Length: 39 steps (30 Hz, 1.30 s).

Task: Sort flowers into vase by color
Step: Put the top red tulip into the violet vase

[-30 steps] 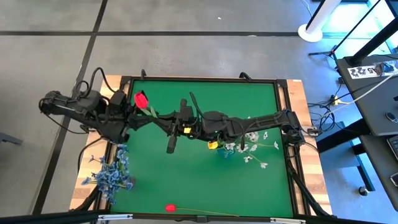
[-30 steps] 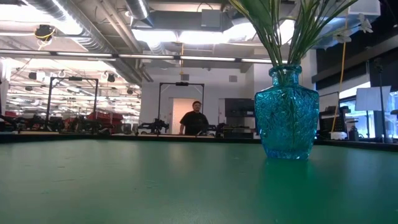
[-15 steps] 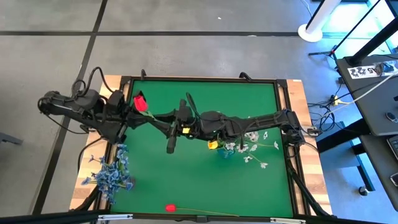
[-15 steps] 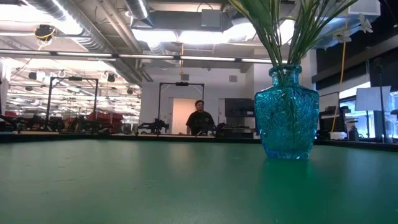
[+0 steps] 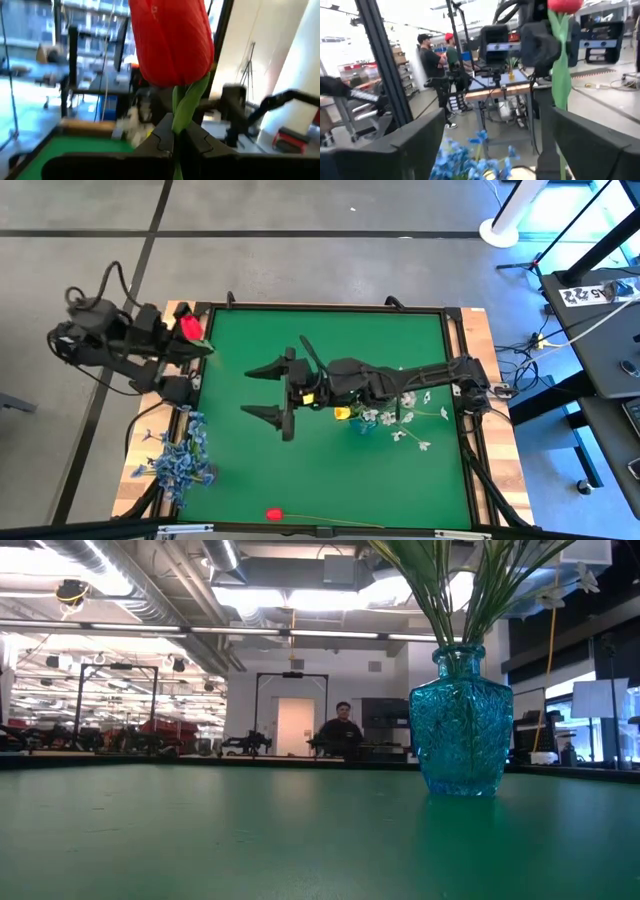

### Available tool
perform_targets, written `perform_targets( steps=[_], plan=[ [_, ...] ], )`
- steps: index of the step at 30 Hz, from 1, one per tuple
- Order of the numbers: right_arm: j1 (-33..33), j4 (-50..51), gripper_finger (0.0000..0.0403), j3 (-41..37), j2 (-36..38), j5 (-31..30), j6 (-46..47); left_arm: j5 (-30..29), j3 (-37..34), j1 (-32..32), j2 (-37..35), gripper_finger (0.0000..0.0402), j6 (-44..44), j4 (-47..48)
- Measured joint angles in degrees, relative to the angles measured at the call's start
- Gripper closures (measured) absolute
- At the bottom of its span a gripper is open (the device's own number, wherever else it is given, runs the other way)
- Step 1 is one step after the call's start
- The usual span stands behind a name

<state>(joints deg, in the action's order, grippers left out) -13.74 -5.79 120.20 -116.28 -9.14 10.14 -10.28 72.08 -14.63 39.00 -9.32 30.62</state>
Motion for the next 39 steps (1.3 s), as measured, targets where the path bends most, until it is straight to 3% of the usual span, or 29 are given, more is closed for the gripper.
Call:
perform_targets(
  steps=[5, 9, 13, 23, 31, 36, 39],
  plan=[
    [-1.7, 3.4, 0.0041, 0.0, 0.1, -0.7, 1.2, 10.6, 2.8, -0.1, -4.8, 0.0400, -5.4, 9.4],
    [-2.6, 6.5, 0.0052, 0.0, 0.1, -6.2, 4.1, 20.6, 5.0, -0.1, -7.9, 0.0400, -6.9, 15.4],
    [-2.8, 7.0, 0.0063, 0.0, 0.1, -11.5, 7.6, 27.1, 7.7, -0.1, -9.5, 0.0400, -5.4, 20.9],
    [-2.8, 8.1, 0.0072, 0.0, 0.1, -20.9, 13.7, 42.3, 1.1, 0.0, -9.8, 0.0400, -3.9, 17.0],
    [-3.2, 14.2, 0.0072, 0.0, 0.1, -21.9, 19.1, 49.3, -8.0, -0.1, -10.3, 0.0400, -8.8, 4.0],
    [-3.2, 16.5, 0.0072, 0.0, 0.1, -21.9, 21.0, 49.2, -9.0, -0.1, -10.6, 0.0400, -9.0, 1.5],
    [-3.2, 17.5, 0.0072, 0.0, 0.1, -21.8, 21.5, 46.0, -9.1, 0.0, -12.0, 0.0400, -8.6, 1.7]
  ],
)
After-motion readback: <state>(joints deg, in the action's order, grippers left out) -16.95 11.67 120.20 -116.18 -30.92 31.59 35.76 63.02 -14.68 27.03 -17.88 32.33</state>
